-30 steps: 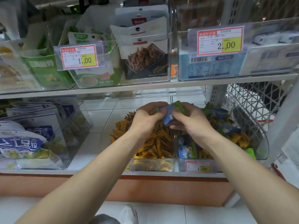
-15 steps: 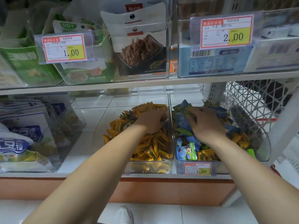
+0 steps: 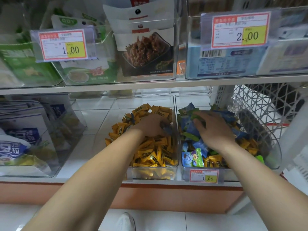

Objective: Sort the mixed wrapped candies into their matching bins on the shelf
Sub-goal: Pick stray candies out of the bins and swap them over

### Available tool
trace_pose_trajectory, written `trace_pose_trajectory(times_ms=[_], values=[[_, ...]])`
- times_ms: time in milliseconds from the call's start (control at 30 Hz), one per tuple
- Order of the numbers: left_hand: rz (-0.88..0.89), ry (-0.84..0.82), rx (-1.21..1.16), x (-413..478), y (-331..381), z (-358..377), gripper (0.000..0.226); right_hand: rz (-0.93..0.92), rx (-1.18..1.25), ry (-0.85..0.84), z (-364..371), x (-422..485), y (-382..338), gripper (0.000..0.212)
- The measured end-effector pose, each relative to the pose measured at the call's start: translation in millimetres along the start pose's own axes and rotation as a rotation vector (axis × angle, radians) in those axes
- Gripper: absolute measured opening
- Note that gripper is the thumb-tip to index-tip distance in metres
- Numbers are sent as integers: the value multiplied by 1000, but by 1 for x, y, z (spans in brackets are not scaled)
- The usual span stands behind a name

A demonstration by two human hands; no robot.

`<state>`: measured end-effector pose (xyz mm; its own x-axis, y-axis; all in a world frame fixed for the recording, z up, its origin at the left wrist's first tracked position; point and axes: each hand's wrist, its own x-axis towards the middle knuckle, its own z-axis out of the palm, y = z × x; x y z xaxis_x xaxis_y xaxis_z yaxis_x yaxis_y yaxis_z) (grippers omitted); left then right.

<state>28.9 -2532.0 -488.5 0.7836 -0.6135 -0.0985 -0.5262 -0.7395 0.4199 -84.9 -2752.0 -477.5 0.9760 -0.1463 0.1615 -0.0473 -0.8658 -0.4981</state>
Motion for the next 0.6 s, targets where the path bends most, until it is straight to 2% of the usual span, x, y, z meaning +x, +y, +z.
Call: trace_pose_trajectory(times_ms=[100, 233, 300, 400, 500, 600], values=[[-9, 107, -138, -14, -1, -3, 43, 11, 5, 14, -3, -2, -4, 43], [-3, 330, -253, -38, 7, -14, 35, -28, -124, 168, -12, -7, -18, 45], [-16, 429, -342, -50, 17, -24, 36, -96, -27, 196, -15, -10, -30, 43], [29, 487, -576, -66, 35, -31, 39, -169, 250, 167, -14, -17, -52, 40], [109, 511, -571, -80, 55, -26, 39, -147, 507, 53, -12, -24, -72, 36], [92, 565, -507, -88, 65, -17, 41, -124, 533, 2, -12, -26, -73, 24]])
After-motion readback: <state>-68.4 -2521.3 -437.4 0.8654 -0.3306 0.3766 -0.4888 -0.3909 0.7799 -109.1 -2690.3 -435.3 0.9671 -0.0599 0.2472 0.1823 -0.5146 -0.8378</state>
